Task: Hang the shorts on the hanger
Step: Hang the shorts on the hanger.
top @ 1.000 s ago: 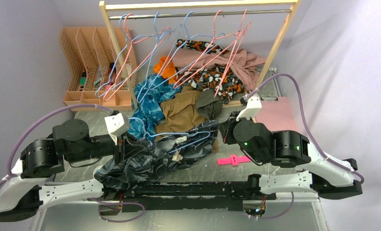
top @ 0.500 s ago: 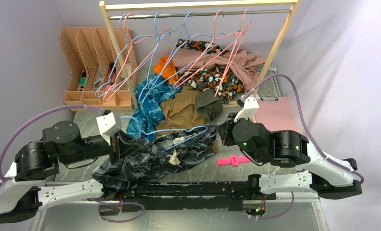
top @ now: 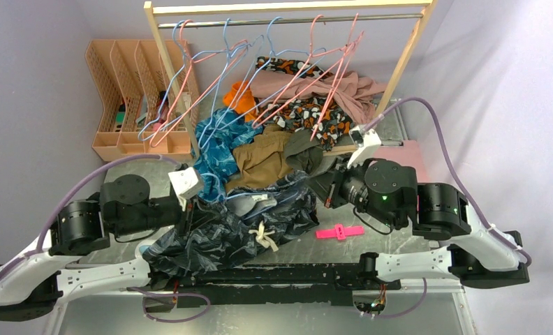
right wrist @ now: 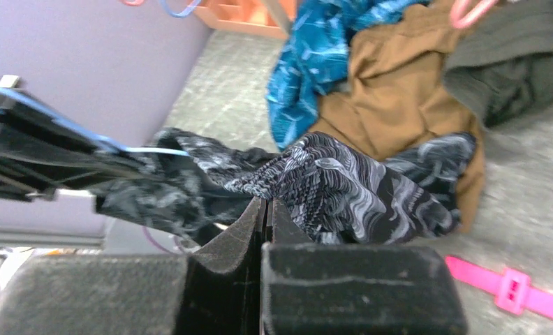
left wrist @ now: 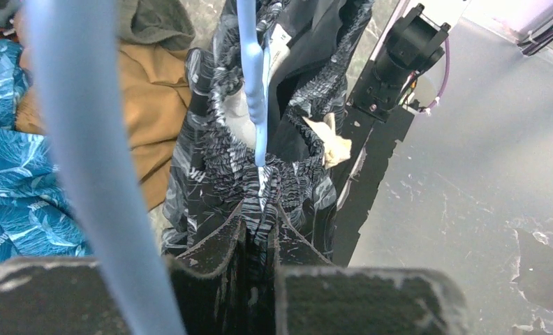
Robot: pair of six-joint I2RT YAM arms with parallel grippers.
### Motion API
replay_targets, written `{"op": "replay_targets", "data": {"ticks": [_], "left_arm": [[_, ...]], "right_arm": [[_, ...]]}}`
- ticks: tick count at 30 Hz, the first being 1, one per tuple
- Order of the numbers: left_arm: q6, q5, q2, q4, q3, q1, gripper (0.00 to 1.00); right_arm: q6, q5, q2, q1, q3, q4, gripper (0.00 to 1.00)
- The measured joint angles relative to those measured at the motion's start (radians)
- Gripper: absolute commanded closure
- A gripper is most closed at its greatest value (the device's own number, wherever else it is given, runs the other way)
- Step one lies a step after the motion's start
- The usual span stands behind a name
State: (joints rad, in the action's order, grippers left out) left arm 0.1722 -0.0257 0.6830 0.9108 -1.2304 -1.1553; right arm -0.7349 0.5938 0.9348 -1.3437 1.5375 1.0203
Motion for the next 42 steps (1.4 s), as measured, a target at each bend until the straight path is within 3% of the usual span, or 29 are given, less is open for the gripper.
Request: {"op": "replay_targets", "data": {"ticks": [8, 16, 18, 19, 21, 23, 31, 36, 42], "left_arm": [[0.000, 0.095, 0.052, -0.098, 0.075, 0.000, 0.93], [0.001, 0.171, 0.038, -0.236, 0.075, 0.000, 0.93], [0.002, 0.171, 0.011, -0.249, 0.076, 0.000, 0.93], [0.004, 0.171, -0.002, -0.253, 0.076, 0.000, 0.93], [0.007, 0.170, -0.028, -0.256, 0.076, 0.000, 0.93], [0.009, 0.169, -0.059, -0.256, 0.076, 0.000, 0.93], [0.012, 0.167, -0.113, -0.233, 0.074, 0.000, 0.93], [0.018, 0.155, -0.130, -0.225, 0.072, 0.000, 0.93], [0.031, 0.083, -0.187, -0.235, 0.080, 0.000, 0.93]], "right_arm": [[0.108, -0.151, 0.123, 0.001, 0.129, -0.193, 1.00], [0.169, -0.129, 0.373, 0.001, 0.301, -0.214, 0.99], [0.177, -0.132, 0.403, 0.001, 0.302, -0.197, 0.66], [0.179, -0.137, 0.407, 0.001, 0.301, -0.192, 0.54], [0.200, -0.165, 0.404, 0.001, 0.299, -0.185, 0.39], [0.225, -0.198, 0.375, 0.001, 0.294, -0.185, 0.34], [0.323, -0.257, 0.193, 0.001, 0.288, -0.178, 0.29], [0.351, -0.254, 0.091, 0.001, 0.202, -0.175, 0.29], [0.333, -0.249, 0.090, 0.001, 0.104, -0.150, 0.32]]}}
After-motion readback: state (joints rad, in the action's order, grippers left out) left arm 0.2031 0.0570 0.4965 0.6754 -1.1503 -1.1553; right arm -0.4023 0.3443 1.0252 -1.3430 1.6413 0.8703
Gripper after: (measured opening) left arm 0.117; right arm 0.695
